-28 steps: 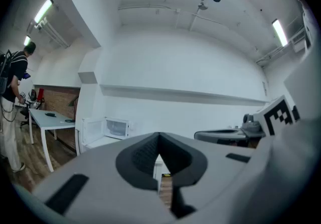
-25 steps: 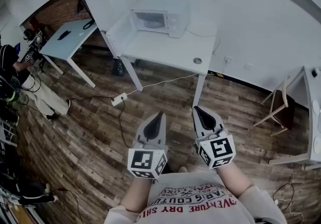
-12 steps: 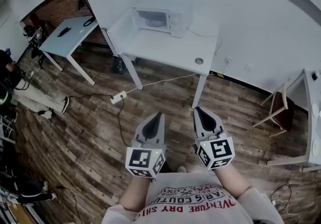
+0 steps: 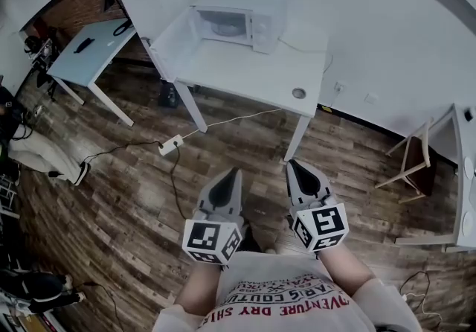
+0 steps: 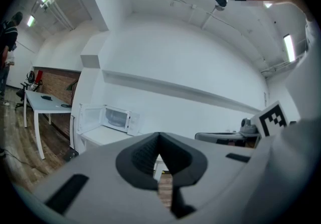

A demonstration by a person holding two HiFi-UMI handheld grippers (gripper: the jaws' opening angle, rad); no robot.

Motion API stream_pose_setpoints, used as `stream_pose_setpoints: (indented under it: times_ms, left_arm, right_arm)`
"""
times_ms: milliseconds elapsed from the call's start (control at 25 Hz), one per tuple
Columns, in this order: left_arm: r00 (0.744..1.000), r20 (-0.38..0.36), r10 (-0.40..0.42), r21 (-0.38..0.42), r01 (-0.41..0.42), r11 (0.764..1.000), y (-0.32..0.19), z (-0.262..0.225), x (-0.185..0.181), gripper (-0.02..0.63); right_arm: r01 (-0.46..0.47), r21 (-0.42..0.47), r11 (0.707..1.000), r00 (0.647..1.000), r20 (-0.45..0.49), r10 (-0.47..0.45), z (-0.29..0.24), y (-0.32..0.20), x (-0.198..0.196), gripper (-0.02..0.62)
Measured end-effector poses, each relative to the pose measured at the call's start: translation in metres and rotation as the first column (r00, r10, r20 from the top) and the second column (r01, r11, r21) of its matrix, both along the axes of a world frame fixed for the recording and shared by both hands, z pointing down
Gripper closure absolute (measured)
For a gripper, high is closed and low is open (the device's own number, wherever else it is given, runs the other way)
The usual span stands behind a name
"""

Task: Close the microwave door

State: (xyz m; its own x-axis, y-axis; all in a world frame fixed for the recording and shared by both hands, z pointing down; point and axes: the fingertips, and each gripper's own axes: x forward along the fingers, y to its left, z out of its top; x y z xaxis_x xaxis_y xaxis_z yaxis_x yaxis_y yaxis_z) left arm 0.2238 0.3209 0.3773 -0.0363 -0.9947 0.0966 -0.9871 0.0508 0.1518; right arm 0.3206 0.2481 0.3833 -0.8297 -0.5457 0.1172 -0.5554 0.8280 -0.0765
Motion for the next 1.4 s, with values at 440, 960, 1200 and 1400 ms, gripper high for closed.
stream_pose_setpoints:
  times_ms: [440, 960, 1200, 1400]
  left_arm:
    - [0.996, 0.006, 0.094, 0.026, -0.094, 0.995, -0.131, -0.02, -0.146, 0.604]
    - [0.99, -0.032, 0.136, -0.002, -0.136, 0.991, -0.245, -0.013, -0.265, 0.604]
    - [0.996, -0.044, 0.079, -0.02, -0.08, 0.997, -0.292, 0.001, -0.287, 0.604]
    - [0.999, -0.044, -0.007, -0.017, 0.007, 1.0, -0.339, -0.001, -0.305, 0.604]
  right_arm:
    - [-0.097, 0.006, 0.995, 0.995, -0.008, 0.097, -0.017, -0.121, -0.135, 0.583]
    - [-0.123, 0.009, 0.992, 0.992, -0.024, 0.123, -0.021, -0.238, -0.25, 0.583]
    - [-0.088, -0.029, 0.996, 0.996, -0.032, 0.087, -0.004, -0.3, -0.273, 0.583]
    - [-0.009, -0.025, 1.0, 1.0, -0.031, 0.008, -0.006, -0.359, -0.298, 0.583]
